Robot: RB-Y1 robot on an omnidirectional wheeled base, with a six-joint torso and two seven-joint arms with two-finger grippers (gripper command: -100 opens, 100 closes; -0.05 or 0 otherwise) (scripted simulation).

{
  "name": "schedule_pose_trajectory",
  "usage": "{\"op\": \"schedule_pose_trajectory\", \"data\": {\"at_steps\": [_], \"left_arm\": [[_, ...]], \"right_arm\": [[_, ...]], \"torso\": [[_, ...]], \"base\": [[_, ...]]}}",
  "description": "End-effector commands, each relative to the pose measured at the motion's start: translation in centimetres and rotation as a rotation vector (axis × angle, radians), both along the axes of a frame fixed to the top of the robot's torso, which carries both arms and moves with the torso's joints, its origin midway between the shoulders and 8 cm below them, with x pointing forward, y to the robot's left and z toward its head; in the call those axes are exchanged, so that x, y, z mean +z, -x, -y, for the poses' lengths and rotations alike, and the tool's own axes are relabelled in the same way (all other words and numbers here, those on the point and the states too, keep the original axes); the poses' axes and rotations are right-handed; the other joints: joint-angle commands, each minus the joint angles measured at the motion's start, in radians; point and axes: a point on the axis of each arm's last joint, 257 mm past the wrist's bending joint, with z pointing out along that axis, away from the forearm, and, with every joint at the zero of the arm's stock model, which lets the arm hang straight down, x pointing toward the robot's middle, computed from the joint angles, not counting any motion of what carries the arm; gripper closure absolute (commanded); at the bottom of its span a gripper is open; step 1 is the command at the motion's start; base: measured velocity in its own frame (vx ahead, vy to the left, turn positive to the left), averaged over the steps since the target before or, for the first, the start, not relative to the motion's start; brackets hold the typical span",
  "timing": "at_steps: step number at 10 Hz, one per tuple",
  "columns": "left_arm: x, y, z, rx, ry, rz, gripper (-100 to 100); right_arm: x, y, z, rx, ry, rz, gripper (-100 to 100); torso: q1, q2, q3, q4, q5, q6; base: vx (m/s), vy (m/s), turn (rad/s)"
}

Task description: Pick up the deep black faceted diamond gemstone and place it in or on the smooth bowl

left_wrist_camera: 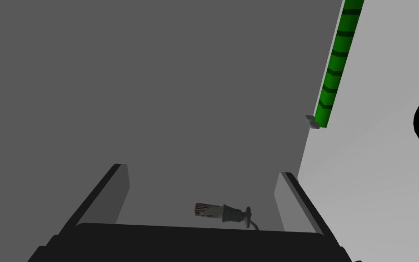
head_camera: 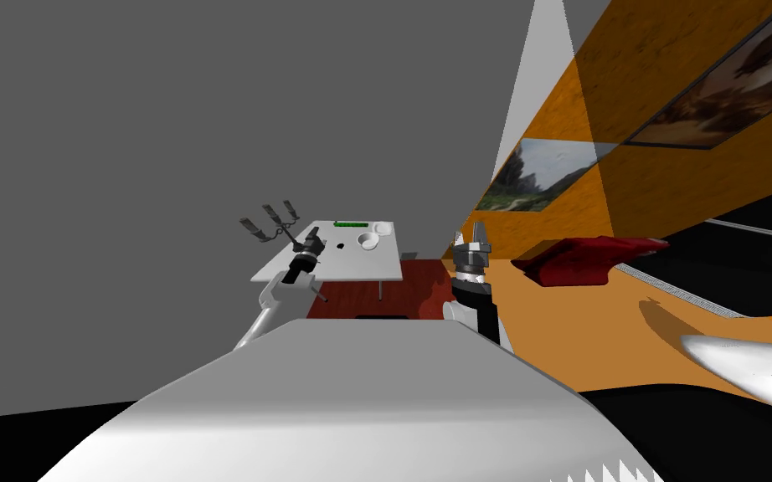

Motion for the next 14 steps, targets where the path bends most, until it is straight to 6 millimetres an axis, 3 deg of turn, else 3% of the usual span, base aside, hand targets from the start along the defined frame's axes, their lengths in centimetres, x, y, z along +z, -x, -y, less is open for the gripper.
{"op": "schedule_pose_trajectory", "data": {"at_steps": [1, 2, 3, 4, 7, 8, 9, 11, 14], "left_arm": [[0.0, -1.4, -1.7, 0.026, 0.000, -0.026, -100], [-1.2, -1.4, -2.3, 0.037, 0.003, -0.050, -100], [-0.7, -2.4, -3.7, 0.058, 0.002, -0.062, -100], [-2.3, -2.3, -4.5, 0.073, 0.006, -0.093, -100], [-2.8, -3.9, -8.3, 0.139, 0.016, -0.148, -100], [-3.9, -3.7, -8.9, 0.150, 0.020, -0.171, -100], [-3.1, -4.5, -10.3, 0.175, 0.025, -0.178, -100], [-4.7, -4.2, -11.1, 0.192, 0.030, -0.209, -100], [-5.3, -4.8, -14.9, 0.268, 0.053, -0.266, -100]], "right_arm": [[0.0, 0.0, 0.0, 0.000, 0.000, 0.000, 0], [0.0, 0.0, 0.0, 0.000, 0.000, 0.000, 0], [0.0, 0.0, 0.0, 0.000, 0.000, 0.000, 0], [0.0, 0.0, 0.0, 0.000, 0.000, 0.000, 0], [0.0, 0.0, 0.0, 0.000, 0.000, 0.000, 0], [0.0, 0.0, 0.0, 0.000, 0.000, 0.000, 0], [0.0, 0.0, 0.0, 0.000, 0.000, 0.000, 0], [0.0, 0.0, 0.0, 0.000, 0.000, 0.000, 0], [0.0, 0.0, 0.0, 0.000, 0.000, 0.000, 0]], "torso": [[0.000, 0.000, 0.000, 0.000, 0.000, 0.000], [0.000, 0.000, 0.000, 0.000, 0.000, 0.000], [0.000, -0.001, 0.000, 0.000, 0.000, 0.000], [-0.001, 0.000, 0.000, 0.000, 0.000, 0.000], [0.001, -0.001, 0.000, 0.000, 0.000, 0.000], [0.001, 0.000, 0.000, 0.000, 0.000, 0.000], [0.002, 0.000, 0.000, 0.000, 0.000, 0.000], [0.002, 0.000, 0.000, 0.000, 0.000, 0.000], [0.003, -0.001, 0.000, 0.000, 0.001, 0.000]], "base": [[-0.021, -0.071, -0.060], [-0.016, -0.062, -0.040], [-0.031, -0.087, -0.080], [-0.021, -0.071, -0.043], [-0.016, -0.059, -0.081], [-0.015, -0.044, -0.043], [-0.019, -0.053, -0.100], [-0.008, -0.030, -0.019], [-0.012, -0.031, -0.100]]}}
